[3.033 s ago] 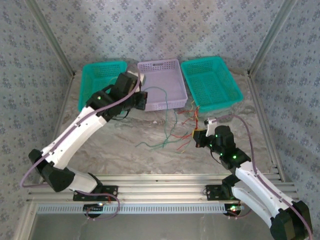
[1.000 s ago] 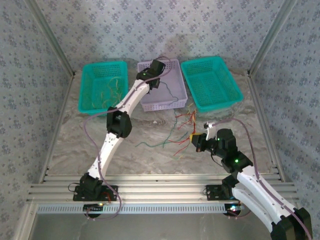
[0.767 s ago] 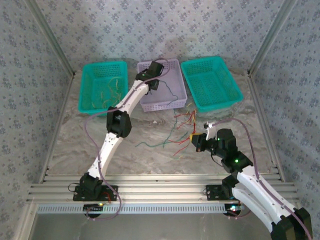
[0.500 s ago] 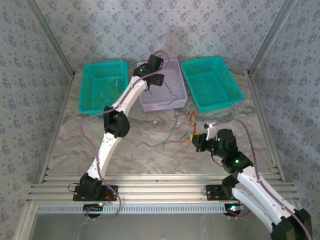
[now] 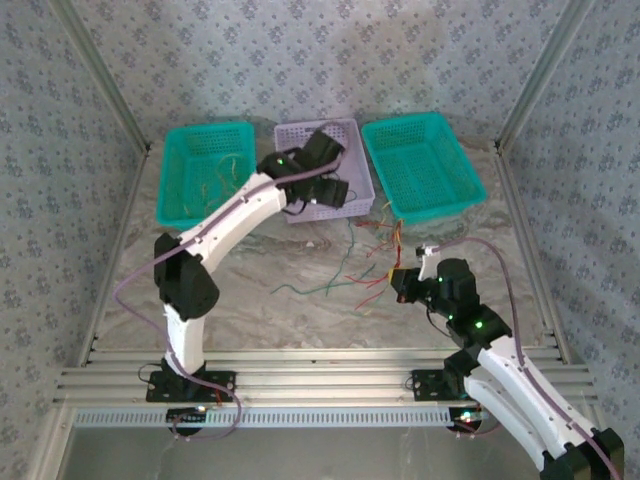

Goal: Untangle the cables

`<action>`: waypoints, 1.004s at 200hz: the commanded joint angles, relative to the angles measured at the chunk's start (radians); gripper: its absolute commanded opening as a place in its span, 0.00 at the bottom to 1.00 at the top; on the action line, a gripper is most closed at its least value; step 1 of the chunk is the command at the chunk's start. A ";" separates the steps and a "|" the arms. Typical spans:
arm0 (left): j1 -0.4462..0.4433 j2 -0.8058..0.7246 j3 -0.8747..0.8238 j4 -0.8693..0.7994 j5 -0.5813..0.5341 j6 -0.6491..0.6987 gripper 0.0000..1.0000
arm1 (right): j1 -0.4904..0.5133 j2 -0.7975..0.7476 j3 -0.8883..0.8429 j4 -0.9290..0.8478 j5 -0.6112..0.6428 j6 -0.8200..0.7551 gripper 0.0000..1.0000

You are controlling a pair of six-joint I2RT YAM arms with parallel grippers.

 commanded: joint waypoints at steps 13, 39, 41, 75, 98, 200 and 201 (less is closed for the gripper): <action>-0.071 -0.182 -0.286 0.066 -0.044 -0.130 0.87 | -0.014 -0.087 0.071 -0.122 0.054 0.015 0.00; -0.125 -0.267 -0.467 0.142 -0.021 -0.202 0.88 | -0.034 -0.151 0.078 -0.194 0.098 0.033 0.00; -0.128 -0.271 -0.481 0.154 -0.017 -0.206 0.88 | -0.035 -0.156 0.078 -0.196 0.100 0.033 0.00; -0.162 -0.231 -0.586 0.284 0.055 -0.237 0.88 | -0.053 -0.201 0.078 -0.257 0.137 0.041 0.00; -0.172 -0.155 -0.589 0.361 0.097 -0.231 0.88 | -0.064 -0.231 0.097 -0.303 0.150 0.037 0.00; -0.161 0.105 -0.516 0.436 0.114 -0.156 0.80 | -0.079 -0.352 0.134 -0.387 0.174 0.039 0.00; -0.161 0.106 -0.516 0.437 0.114 -0.155 0.80 | -0.079 -0.352 0.134 -0.387 0.173 0.040 0.00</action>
